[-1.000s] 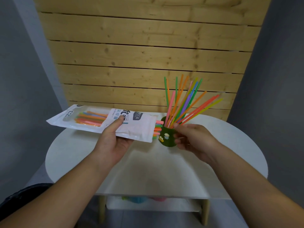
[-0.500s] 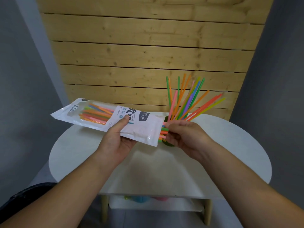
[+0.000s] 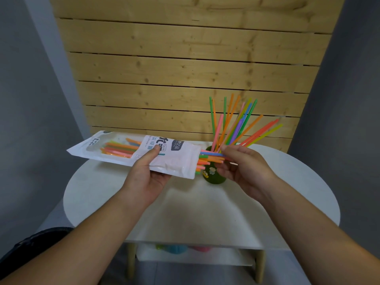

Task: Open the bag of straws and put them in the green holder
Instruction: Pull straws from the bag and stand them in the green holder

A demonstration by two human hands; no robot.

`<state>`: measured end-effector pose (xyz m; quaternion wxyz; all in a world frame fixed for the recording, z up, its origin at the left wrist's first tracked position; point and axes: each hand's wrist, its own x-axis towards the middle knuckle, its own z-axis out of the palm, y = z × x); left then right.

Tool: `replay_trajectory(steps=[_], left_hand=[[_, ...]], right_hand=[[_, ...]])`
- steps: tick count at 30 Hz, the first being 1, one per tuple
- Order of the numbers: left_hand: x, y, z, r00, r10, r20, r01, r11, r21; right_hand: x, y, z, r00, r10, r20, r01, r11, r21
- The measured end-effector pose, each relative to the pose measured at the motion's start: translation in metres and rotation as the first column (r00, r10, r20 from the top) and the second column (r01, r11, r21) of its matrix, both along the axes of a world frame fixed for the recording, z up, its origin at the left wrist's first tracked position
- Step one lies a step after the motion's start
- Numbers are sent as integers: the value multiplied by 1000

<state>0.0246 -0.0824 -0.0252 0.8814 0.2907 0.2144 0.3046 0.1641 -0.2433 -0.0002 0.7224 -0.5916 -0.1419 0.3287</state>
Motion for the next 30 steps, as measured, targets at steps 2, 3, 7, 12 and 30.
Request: replay_trajectory(steps=[2, 3, 7, 12, 30], left_hand=[[0, -1, 0, 1000, 1, -2, -1, 1000, 1], [0, -1, 0, 1000, 1, -2, -1, 1000, 2], [-1, 0, 0, 1000, 5, 0, -5, 1000, 2], [-2, 3, 0, 1000, 17, -5, -17, 1000, 1], [-5, 5, 4, 998, 61, 22, -59, 995, -85]], right_hand=[[-2, 1, -1, 998, 20, 52, -19, 999, -29], [-2, 2, -2, 997, 12, 80, -9, 999, -39], [1, 1, -1, 986, -34, 161, 42, 998, -46], [8, -4, -1, 964, -72, 255, 87, 995, -49], [-22, 32, -27, 999, 3, -38, -1, 999, 54]])
